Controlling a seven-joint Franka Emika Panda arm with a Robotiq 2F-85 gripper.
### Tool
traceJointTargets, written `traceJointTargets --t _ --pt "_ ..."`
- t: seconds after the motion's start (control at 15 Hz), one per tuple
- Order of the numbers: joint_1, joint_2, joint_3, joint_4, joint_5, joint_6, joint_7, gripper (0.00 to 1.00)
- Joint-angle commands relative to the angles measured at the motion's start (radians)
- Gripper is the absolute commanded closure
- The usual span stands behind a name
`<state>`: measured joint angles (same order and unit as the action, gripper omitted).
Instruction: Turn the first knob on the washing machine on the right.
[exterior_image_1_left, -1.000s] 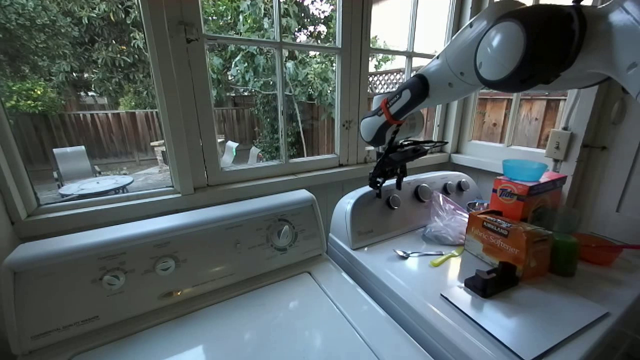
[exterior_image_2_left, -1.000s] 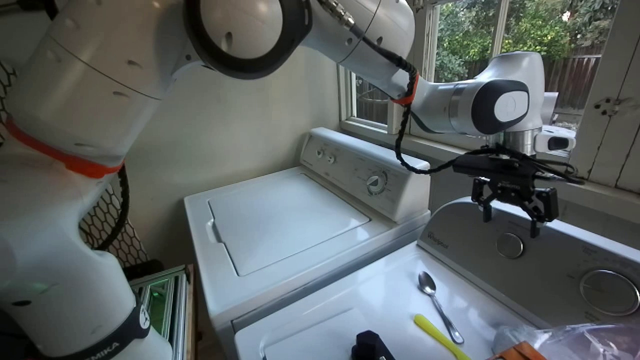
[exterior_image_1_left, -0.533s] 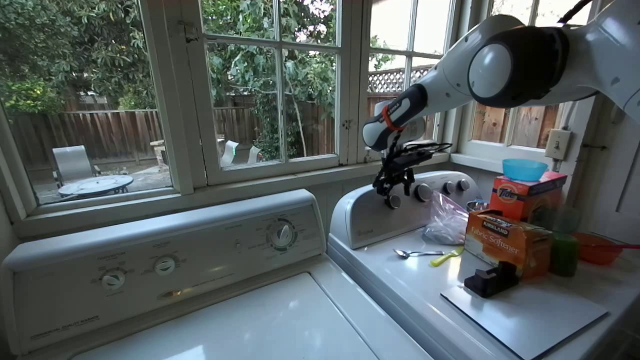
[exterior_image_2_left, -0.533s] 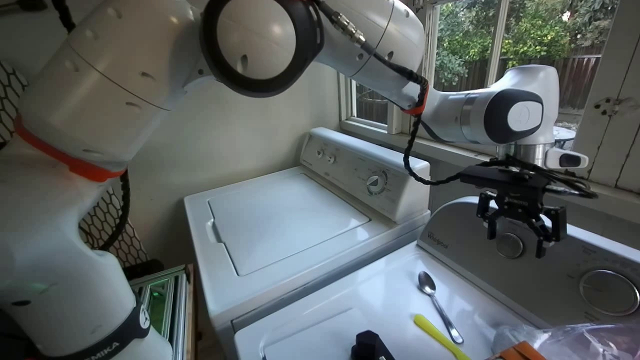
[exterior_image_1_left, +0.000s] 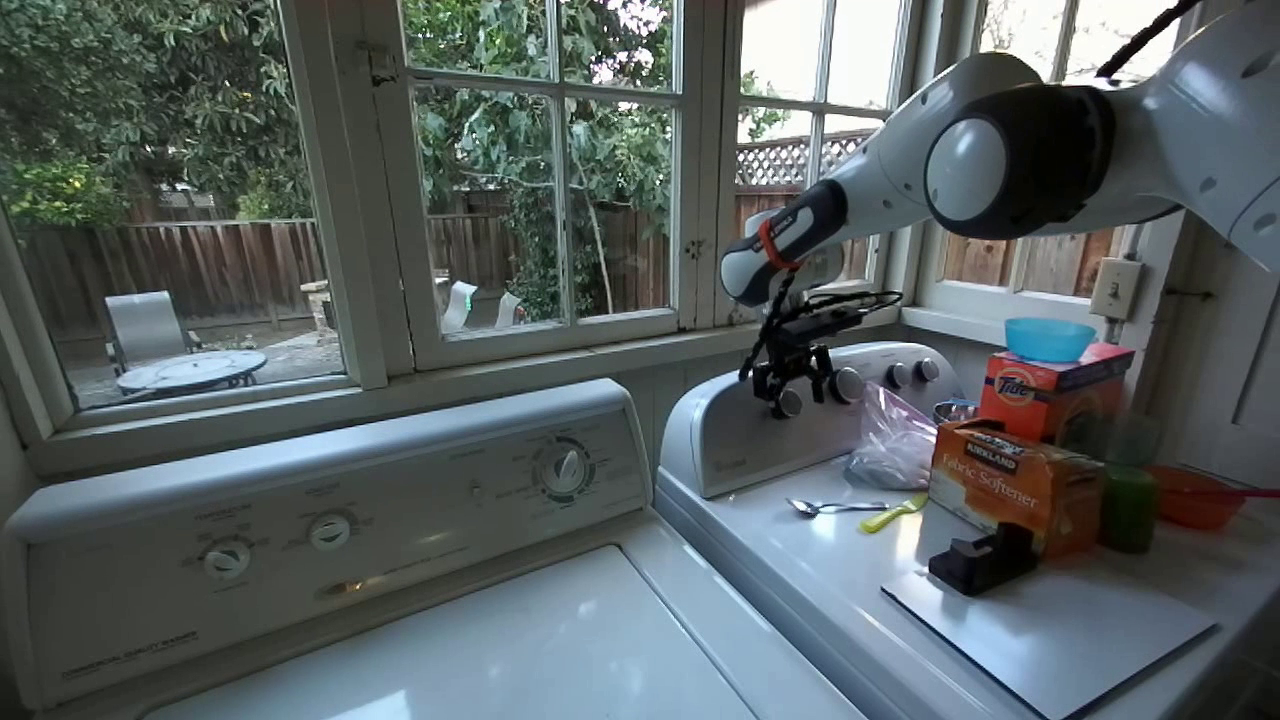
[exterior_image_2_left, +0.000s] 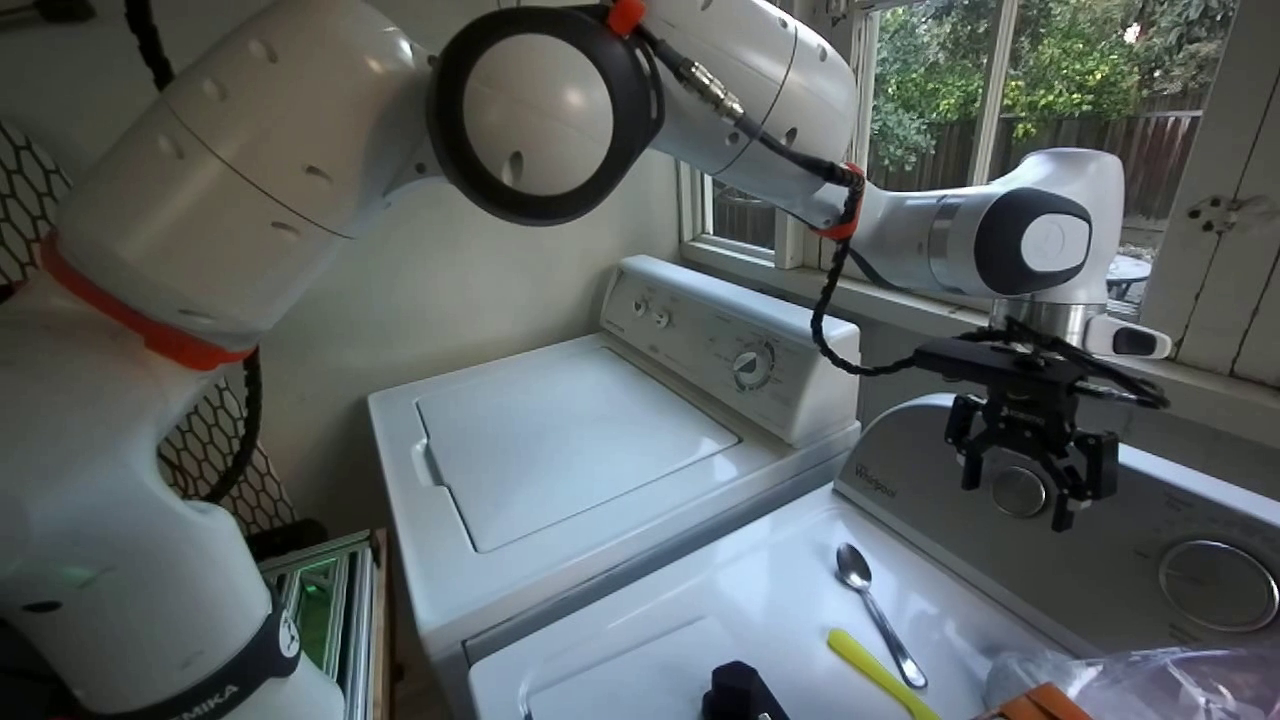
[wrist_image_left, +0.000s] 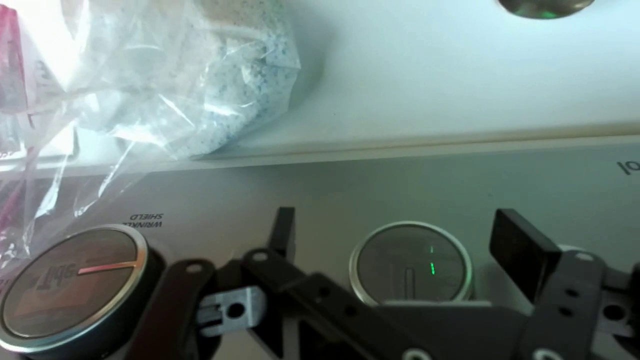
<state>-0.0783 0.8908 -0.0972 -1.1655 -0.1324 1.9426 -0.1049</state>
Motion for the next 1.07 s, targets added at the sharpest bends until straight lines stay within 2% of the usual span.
traceJointTargets --t 0.0,0.07,0.2,0.27,0.47,0.53,0.73,1.0 --pt "-0.014 0.048 0.015 0.089 0.029 -0.056 0.034 0.0" --pt "-0.016 0.055 0.016 0.101 0.034 -0.057 0.037 0.0" --pt "-0.018 0.071 0.016 0.126 0.043 -0.06 0.049 0.18" --pt "-0.019 0.076 0.016 0.136 0.048 -0.069 0.05 0.34" --pt "-0.021 0.079 0.021 0.151 0.059 -0.079 0.049 0.58" --pt "-0.021 0.079 0.021 0.154 0.058 -0.076 0.048 0.63" --pt "-0.022 0.072 0.026 0.143 0.051 -0.049 0.029 0.59" --pt "0.016 0.036 0.012 0.075 -0.041 0.043 -0.05 0.59"
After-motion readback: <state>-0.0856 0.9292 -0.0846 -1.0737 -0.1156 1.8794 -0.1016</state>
